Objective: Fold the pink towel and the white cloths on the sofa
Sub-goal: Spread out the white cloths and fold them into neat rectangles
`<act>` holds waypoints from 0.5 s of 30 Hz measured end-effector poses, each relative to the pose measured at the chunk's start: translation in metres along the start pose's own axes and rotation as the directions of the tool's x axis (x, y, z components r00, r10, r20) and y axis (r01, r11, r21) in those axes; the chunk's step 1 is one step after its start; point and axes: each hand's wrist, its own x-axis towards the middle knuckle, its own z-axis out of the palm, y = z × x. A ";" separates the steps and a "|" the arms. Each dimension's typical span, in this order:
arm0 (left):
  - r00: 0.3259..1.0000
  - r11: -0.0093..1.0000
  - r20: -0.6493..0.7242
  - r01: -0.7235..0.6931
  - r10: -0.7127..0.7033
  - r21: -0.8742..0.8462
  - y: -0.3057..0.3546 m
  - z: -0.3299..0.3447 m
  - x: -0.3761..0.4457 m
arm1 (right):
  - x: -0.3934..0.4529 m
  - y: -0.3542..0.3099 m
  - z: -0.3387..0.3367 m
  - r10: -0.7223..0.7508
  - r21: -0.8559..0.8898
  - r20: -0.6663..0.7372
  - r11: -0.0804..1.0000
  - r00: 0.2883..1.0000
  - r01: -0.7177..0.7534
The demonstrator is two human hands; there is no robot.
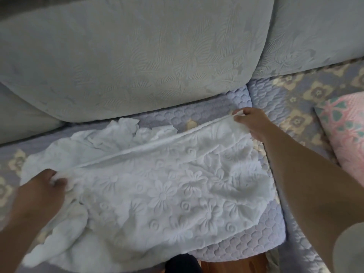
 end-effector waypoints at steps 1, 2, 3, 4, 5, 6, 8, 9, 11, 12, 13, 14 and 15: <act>1.000 1.000 0.004 0.008 -0.008 -0.017 0.024 -0.016 -0.018 | -0.008 -0.004 0.000 0.003 0.027 -0.021 1.000 1.000 -0.002; 1.000 0.999 -0.017 0.015 -0.016 -0.035 0.044 -0.027 -0.033 | -0.013 -0.007 0.000 -0.002 0.073 -0.077 0.997 0.997 0.008; 1.000 0.998 -0.018 0.023 -0.024 -0.055 0.058 -0.038 -0.046 | -0.023 -0.011 0.000 -0.003 0.111 -0.167 0.994 0.986 0.022; 1.000 0.995 -0.002 0.026 -0.027 -0.093 0.065 -0.042 -0.052 | -0.032 -0.014 -0.002 -0.008 0.147 -0.271 0.988 0.963 0.049; 1.000 0.993 0.015 0.019 -0.018 -0.114 0.072 -0.051 -0.060 | -0.046 -0.018 -0.005 -0.011 0.176 -0.357 0.981 0.934 0.079; 1.000 0.992 0.023 0.020 -0.017 -0.125 0.079 -0.064 -0.067 | -0.061 -0.021 -0.011 -0.018 0.211 -0.424 0.970 0.906 0.118; 1.000 0.982 0.000 -0.017 0.017 -0.188 0.096 -0.092 -0.083 | -0.094 -0.031 -0.025 -0.040 0.266 -0.490 0.944 0.871 0.193; 0.999 0.974 -0.002 -0.040 0.040 -0.221 0.101 -0.110 -0.093 | -0.112 -0.037 -0.034 -0.062 0.279 -0.516 0.931 0.854 0.236; 0.995 0.956 -0.015 -0.103 0.103 -0.276 0.106 -0.143 -0.110 | -0.151 -0.054 -0.056 -0.084 0.318 -0.571 0.894 0.816 0.315; 0.990 0.952 -0.005 -0.135 0.139 -0.274 0.106 -0.159 -0.120 | -0.173 -0.063 -0.069 -0.092 0.346 -0.580 0.872 0.809 0.347; 0.988 0.950 0.028 -0.135 0.149 -0.282 0.106 -0.174 -0.130 | -0.195 -0.070 -0.080 -0.102 0.368 -0.579 0.853 0.809 0.371; 0.985 0.947 0.070 -0.132 0.159 -0.292 0.103 -0.187 -0.138 | -0.214 -0.074 -0.089 -0.114 0.400 -0.572 0.826 0.812 0.397; 0.978 0.942 0.109 -0.140 0.180 -0.304 0.100 -0.200 -0.150 | -0.233 -0.078 -0.097 -0.131 0.424 -0.547 0.808 0.827 0.409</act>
